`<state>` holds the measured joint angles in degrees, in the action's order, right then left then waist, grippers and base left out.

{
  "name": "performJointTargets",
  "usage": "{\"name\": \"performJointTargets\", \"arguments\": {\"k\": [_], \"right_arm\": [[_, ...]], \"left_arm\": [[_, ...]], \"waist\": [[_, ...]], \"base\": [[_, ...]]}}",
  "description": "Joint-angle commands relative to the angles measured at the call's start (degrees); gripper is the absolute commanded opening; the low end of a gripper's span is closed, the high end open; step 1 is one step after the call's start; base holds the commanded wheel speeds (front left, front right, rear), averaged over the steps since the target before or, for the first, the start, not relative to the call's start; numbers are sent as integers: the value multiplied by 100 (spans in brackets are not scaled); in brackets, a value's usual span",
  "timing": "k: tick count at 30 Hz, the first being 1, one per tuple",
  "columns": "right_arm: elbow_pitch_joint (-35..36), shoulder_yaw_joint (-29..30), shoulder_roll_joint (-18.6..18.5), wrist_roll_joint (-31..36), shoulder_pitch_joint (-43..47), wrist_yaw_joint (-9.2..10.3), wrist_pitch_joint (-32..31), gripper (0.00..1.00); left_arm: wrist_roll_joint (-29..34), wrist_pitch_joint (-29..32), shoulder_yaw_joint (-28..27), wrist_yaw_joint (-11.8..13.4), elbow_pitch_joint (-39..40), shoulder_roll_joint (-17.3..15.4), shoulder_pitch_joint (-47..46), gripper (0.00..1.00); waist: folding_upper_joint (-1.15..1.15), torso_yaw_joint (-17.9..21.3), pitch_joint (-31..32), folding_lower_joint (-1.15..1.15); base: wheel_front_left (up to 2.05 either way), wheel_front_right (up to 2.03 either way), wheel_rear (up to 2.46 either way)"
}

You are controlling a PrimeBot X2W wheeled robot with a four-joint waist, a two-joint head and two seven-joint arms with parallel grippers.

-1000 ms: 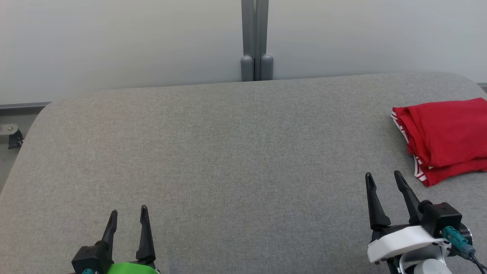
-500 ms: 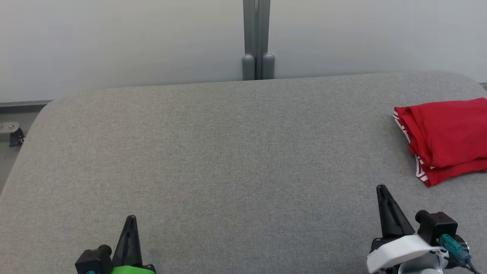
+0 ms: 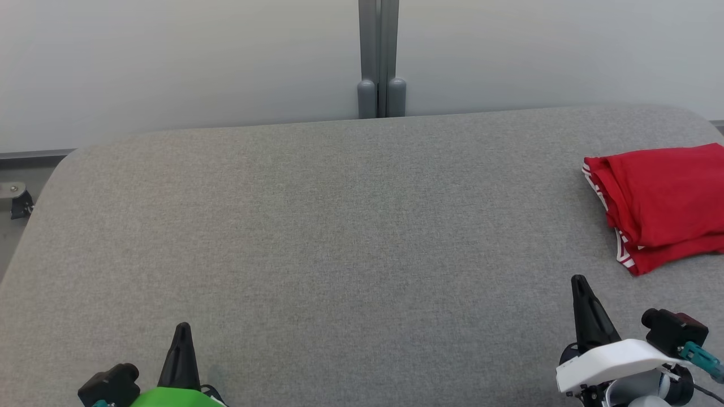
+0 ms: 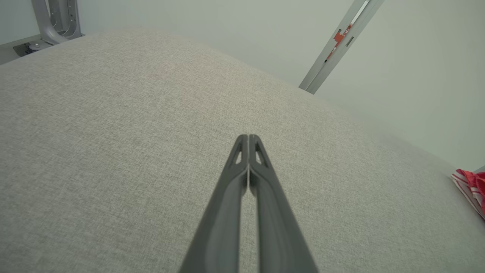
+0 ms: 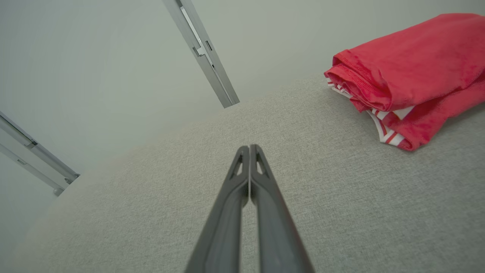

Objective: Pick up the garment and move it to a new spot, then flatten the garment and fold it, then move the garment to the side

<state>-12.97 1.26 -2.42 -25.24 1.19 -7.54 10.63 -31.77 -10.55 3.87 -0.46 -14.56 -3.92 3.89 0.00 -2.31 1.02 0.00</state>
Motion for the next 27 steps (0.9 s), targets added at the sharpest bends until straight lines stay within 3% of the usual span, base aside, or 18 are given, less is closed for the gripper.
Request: {"name": "performJointTargets", "arguments": {"k": [1,27], "right_arm": [[69,35,-21,-247,-173,1,-48,0],[17,206,-34,-2443,-385,3,-618,0]], "left_arm": [[-212,56,-60,-35,89,3,-198,0],[-2201,616,-396,-272,88,34,-494,0]], "waist": [[0,3,-2,0],[0,57,-30,0]], "base": [[0,0,0],[0,0,0]]}}
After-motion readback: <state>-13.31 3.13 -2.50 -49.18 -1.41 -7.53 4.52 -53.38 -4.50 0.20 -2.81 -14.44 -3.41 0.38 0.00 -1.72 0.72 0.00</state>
